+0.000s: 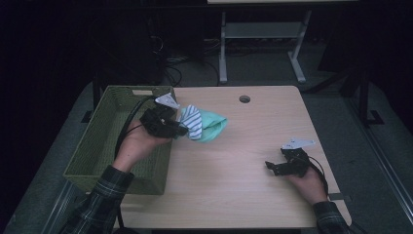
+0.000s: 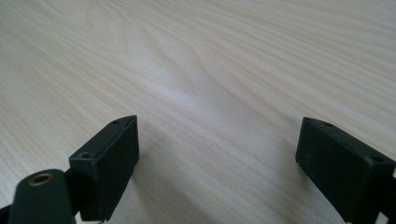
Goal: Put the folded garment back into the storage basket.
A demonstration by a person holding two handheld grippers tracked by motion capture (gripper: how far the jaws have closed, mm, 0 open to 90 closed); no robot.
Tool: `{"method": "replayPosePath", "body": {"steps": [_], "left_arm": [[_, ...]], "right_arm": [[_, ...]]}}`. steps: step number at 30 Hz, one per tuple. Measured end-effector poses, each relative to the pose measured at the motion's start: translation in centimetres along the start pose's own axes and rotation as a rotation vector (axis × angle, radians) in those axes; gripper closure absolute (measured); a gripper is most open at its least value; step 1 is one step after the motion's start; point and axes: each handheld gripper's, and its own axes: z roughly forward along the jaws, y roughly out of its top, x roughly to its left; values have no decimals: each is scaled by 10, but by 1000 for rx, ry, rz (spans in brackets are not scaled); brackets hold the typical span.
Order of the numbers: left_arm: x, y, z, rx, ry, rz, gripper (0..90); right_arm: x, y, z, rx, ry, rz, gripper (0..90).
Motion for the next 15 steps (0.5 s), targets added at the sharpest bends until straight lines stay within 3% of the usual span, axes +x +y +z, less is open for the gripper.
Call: {"method": "replayPosePath", "body": {"steps": [15], "left_arm": [[35, -44, -33, -10, 119, -106, 753]], "right_arm": [[0, 0, 0, 0, -3, 2, 129]]}}
